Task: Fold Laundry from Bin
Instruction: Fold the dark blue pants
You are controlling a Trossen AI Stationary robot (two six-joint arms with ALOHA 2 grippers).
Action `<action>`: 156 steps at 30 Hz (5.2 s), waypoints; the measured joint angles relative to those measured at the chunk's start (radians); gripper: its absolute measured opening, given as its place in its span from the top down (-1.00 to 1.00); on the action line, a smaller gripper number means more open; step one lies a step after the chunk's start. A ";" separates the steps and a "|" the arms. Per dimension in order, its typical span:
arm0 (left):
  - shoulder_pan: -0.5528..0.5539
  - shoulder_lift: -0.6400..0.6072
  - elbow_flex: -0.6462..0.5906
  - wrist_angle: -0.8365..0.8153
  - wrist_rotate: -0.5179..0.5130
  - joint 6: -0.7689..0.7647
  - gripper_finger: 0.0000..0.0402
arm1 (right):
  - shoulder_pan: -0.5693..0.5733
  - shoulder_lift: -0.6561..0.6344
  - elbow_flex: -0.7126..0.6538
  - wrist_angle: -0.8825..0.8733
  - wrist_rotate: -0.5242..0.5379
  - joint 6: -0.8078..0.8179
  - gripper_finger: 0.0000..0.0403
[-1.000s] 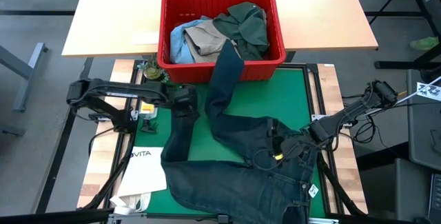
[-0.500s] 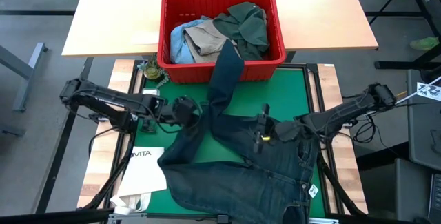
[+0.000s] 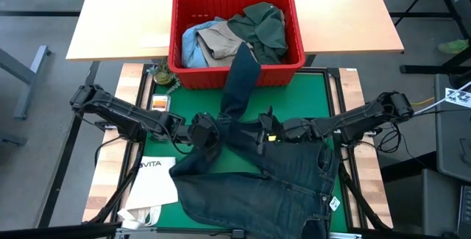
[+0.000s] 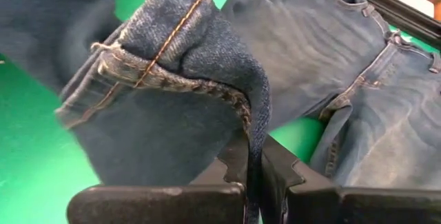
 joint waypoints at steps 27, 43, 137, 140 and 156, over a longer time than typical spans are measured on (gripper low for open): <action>-0.026 0.077 0.000 0.120 0.005 0.054 0.97 | -0.050 0.051 0.000 -0.067 -0.210 0.114 0.28; -0.026 0.077 0.000 0.117 0.006 0.054 0.97 | -0.050 0.090 0.000 -0.036 -0.159 0.262 0.01; 0.003 0.076 0.000 -0.136 -0.013 0.582 0.01 | -0.049 0.263 0.169 -0.187 -0.752 0.049 0.99; 0.006 0.076 0.000 -0.099 -0.012 0.669 -0.08 | -0.049 0.263 0.169 -0.187 -0.752 0.049 0.99; 0.104 0.076 0.000 -0.071 0.185 0.937 -0.14 | -0.049 0.264 0.169 -0.186 -0.752 0.050 1.00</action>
